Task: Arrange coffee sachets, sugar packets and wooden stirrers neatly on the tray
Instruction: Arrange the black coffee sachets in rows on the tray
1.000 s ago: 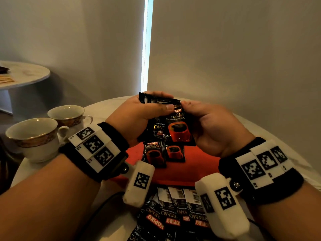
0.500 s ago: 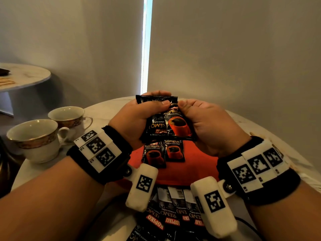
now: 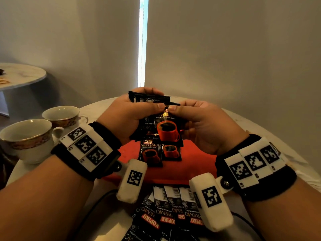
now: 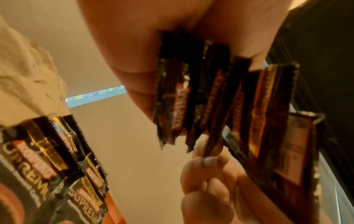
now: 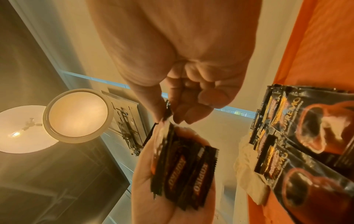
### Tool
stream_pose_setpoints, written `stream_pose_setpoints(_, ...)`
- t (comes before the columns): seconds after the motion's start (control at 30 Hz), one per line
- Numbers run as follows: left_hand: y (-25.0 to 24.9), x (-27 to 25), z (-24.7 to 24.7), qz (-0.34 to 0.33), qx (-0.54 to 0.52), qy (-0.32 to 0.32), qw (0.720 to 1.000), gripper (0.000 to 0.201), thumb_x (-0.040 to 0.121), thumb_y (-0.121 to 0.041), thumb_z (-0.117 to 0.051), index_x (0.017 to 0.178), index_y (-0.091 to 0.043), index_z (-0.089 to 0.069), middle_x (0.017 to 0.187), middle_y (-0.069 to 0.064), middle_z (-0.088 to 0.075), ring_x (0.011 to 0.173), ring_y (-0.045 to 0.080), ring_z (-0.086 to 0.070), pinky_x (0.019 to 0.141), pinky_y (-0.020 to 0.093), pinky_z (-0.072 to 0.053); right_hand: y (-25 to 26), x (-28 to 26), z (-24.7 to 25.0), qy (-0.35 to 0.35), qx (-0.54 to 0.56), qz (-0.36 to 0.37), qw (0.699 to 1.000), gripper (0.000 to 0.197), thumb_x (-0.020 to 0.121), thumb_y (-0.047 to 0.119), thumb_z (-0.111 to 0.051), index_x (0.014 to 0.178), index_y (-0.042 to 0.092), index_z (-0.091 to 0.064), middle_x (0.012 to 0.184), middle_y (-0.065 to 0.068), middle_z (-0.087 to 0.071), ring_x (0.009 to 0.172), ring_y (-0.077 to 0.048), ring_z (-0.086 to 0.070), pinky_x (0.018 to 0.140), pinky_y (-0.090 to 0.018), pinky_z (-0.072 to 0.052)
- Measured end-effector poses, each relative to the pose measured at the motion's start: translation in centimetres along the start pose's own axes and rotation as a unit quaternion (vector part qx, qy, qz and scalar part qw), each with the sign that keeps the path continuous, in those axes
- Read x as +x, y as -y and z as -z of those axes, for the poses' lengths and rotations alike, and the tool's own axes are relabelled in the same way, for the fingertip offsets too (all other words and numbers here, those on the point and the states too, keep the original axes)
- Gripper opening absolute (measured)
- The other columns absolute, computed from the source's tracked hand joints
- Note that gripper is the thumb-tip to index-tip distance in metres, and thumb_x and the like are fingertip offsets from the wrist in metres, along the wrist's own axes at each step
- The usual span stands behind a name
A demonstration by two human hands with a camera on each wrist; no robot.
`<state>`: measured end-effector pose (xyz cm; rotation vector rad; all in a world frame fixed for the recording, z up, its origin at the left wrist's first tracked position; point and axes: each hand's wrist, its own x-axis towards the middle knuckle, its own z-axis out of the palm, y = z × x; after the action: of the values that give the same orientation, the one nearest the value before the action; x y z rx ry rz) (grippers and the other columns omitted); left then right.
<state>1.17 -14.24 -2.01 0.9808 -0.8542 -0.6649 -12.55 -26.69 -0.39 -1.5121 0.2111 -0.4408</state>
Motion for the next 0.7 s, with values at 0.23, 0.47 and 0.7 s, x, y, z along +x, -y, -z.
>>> stream_pose_setpoints(0.23, -0.5, -0.1, 0.5, 0.020, -0.040, 0.015, 0.999, 0.029, 0.079, -0.005, -0.064, 0.107, -0.011, -0.064, 0.095, 0.018, -0.070, 0.081, 0.033, -0.072, 0.067, 0.043, -0.059, 0.3, -0.1, 0.2, -0.017, 0.007, -0.030, 0.999, 0.002, 0.092, 0.001, -0.060, 0.093, 0.002, -0.062, 0.072, -0.010, -0.067, 0.056, -0.015, -0.065, 0.043, -0.021, -0.047)
stream_pose_setpoints(0.47, -1.2, 0.1, 1.4, 0.043, -0.072, -0.063, 0.994, 0.032, 0.084, -0.015, -0.061, 0.114, -0.002, -0.058, 0.078, 0.014, -0.067, 0.066, 0.030, -0.071, 0.057, 0.038, -0.058, -0.9, 1.5, 3.2, -0.104, -0.043, -0.062, 0.992, 0.016, 0.091, -0.003, -0.062, 0.086, 0.012, -0.058, 0.062, -0.003, -0.059, 0.040, -0.007, -0.042, 0.034, -0.016, -0.024)
stream_pose_setpoints(0.7, -0.8, 0.8, 2.0, 0.036, -0.068, -0.139, 0.987, 0.031, 0.096, 0.000, -0.048, 0.116, -0.019, -0.062, 0.106, 0.015, -0.072, 0.085, 0.031, -0.070, 0.061, 0.040, -0.060, -2.9, 2.0, 3.3, -0.101, -0.106, -0.167, 0.975, 0.012, 0.089, -0.004, -0.064, 0.091, 0.007, -0.061, 0.067, -0.008, -0.063, 0.042, -0.012, -0.053, 0.034, -0.019, -0.036)
